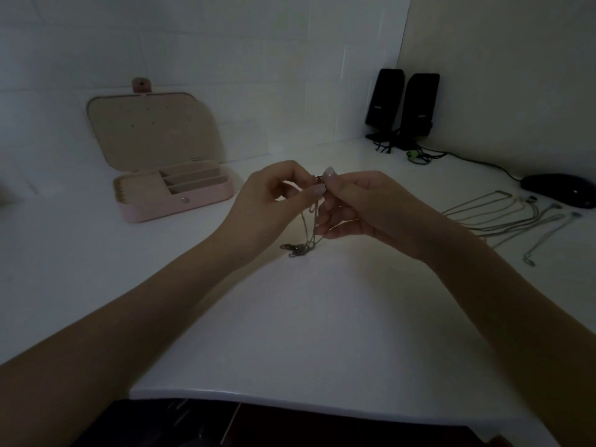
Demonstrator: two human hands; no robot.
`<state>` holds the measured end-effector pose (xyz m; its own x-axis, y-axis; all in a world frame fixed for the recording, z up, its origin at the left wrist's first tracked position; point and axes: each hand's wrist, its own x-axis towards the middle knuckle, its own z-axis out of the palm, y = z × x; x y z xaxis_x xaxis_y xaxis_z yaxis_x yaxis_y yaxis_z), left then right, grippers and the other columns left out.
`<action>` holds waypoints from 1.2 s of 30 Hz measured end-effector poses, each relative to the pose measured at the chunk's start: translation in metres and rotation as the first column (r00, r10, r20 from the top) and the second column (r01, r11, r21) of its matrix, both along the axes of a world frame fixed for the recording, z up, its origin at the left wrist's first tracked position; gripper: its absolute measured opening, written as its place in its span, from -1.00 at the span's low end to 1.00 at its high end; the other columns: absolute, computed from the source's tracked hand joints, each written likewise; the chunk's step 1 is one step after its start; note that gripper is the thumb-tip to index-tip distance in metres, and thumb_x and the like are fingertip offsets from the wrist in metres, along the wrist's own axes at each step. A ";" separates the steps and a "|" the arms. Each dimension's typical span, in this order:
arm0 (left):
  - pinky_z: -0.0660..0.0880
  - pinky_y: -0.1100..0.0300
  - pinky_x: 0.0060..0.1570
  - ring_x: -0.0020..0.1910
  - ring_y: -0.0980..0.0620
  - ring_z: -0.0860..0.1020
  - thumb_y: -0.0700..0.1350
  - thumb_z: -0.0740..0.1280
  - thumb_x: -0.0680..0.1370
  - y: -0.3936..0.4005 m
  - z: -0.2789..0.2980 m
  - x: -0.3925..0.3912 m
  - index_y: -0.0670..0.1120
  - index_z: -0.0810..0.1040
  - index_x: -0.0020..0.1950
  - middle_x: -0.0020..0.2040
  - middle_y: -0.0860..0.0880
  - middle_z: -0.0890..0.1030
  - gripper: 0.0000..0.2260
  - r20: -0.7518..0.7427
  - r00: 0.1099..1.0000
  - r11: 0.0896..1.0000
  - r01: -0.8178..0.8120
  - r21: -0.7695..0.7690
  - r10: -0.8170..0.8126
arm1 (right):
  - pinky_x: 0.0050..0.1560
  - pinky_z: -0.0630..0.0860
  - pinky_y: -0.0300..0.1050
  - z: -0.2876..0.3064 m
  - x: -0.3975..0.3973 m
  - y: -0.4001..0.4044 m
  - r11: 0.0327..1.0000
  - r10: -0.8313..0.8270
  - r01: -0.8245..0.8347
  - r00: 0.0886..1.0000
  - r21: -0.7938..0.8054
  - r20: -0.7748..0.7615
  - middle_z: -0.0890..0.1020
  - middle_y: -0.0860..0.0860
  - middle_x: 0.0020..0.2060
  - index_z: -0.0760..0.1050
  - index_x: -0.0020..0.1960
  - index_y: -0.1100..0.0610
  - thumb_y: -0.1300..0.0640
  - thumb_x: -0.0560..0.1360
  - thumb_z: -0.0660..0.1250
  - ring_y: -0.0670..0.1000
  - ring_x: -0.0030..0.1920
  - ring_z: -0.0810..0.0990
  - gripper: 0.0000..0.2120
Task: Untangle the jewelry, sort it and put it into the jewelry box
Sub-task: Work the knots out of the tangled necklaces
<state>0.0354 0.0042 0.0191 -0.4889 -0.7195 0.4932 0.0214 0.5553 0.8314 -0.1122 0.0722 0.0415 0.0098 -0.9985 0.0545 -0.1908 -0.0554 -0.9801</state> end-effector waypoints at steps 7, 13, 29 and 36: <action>0.48 0.24 -0.09 -0.23 0.15 0.58 -0.19 0.31 0.54 -0.003 0.000 -0.001 -0.09 0.55 -0.25 -0.30 0.08 0.63 -0.83 -0.078 0.995 0.961 0.075 0.266 -0.056 | -0.17 0.60 -0.21 0.000 0.000 -0.002 0.993 -0.108 0.106 0.994 -0.051 -0.029 0.60 0.14 -0.21 0.44 -0.34 0.16 -0.04 0.59 0.16 -0.01 -0.19 0.63 -0.59; 0.55 0.26 -0.14 -0.25 0.08 0.59 -0.24 0.25 0.57 -0.004 0.002 0.000 -0.16 0.58 -0.18 -0.25 -0.04 0.63 -0.83 -0.138 0.987 0.925 0.132 0.356 -0.088 | -0.14 0.61 -0.19 -0.001 -0.001 -0.004 0.992 -0.117 0.117 0.993 -0.054 -0.001 0.60 0.13 -0.26 0.46 -0.26 0.21 0.02 0.59 0.20 -0.01 -0.24 0.64 -0.66; 0.56 0.29 -0.16 -0.20 0.12 0.64 -0.25 0.34 0.51 -0.005 0.000 0.001 -0.18 0.61 -0.14 -0.23 -0.04 0.68 -0.93 -0.064 0.997 0.960 0.069 0.271 -0.054 | -0.20 0.64 -0.09 -0.003 0.001 -0.007 0.956 -0.241 0.233 0.970 -0.176 -0.028 0.60 0.11 -0.37 0.46 -0.22 0.24 0.15 0.56 0.29 0.02 -0.35 0.61 -0.78; 0.56 0.25 -0.18 -0.28 0.16 0.62 -0.20 0.32 0.55 -0.004 -0.003 0.000 -0.18 0.59 -0.16 -0.25 -0.06 0.65 -0.88 0.071 0.992 0.995 -0.102 -0.010 0.102 | -0.17 0.64 -0.13 -0.006 0.000 -0.009 0.934 -0.261 0.233 0.963 -0.270 -0.072 0.67 0.15 -0.28 0.44 -0.24 0.25 0.27 0.52 0.32 0.01 -0.30 0.66 -0.83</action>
<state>0.0353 0.0001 0.0158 -0.4471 -0.7644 0.4646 -0.0945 0.5568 0.8252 -0.1126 0.0635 0.0356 -0.2162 -0.9219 0.3216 -0.3315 -0.2405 -0.9123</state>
